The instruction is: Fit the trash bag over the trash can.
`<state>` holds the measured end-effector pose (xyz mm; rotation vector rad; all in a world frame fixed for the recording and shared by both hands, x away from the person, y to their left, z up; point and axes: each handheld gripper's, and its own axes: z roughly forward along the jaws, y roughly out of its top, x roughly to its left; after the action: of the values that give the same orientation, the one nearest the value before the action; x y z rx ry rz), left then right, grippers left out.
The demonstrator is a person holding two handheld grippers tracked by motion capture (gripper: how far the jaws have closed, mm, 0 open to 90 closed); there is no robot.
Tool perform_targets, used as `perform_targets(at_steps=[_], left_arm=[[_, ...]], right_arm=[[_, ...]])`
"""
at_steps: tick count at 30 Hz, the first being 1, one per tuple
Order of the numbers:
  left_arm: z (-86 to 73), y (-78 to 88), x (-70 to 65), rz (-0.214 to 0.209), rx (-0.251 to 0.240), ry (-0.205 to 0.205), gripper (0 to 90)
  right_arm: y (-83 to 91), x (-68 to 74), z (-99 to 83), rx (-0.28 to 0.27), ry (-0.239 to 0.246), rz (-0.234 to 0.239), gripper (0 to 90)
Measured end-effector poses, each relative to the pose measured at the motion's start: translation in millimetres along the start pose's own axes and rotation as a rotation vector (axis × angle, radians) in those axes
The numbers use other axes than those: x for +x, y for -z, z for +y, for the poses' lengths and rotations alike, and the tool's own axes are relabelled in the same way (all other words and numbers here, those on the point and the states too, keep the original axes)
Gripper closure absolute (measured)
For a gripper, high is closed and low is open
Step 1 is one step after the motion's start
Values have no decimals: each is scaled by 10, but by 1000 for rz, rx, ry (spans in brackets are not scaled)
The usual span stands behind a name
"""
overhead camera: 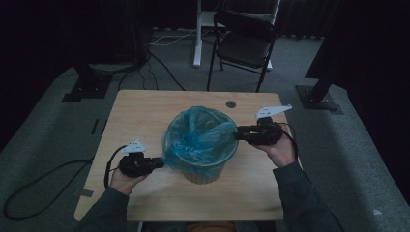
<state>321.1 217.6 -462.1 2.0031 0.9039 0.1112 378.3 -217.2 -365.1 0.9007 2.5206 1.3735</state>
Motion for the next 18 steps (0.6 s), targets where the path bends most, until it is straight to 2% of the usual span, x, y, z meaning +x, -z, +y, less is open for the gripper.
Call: perform_targets(at_steps=[4, 7, 8, 9, 12, 18], left_arm=[[-19, 70, 82, 28, -32, 35, 741], [-40, 154, 168, 67, -54, 74, 713], [-40, 154, 168, 67, -54, 74, 704], [-40, 205, 190, 88, -73, 85, 700], [-24, 255, 189, 90, -92, 84, 697], [84, 340, 132, 86, -127, 53, 676]], right_arm=[[1, 3, 0, 0, 0, -1, 632], [0, 3, 2, 0, 3, -2, 632], [0, 3, 2, 0, 3, -2, 632], [2, 4, 2, 0, 3, -1, 634], [4, 4, 1, 1, 2, 0, 635], [8, 9, 6, 4, 7, 0, 645]])
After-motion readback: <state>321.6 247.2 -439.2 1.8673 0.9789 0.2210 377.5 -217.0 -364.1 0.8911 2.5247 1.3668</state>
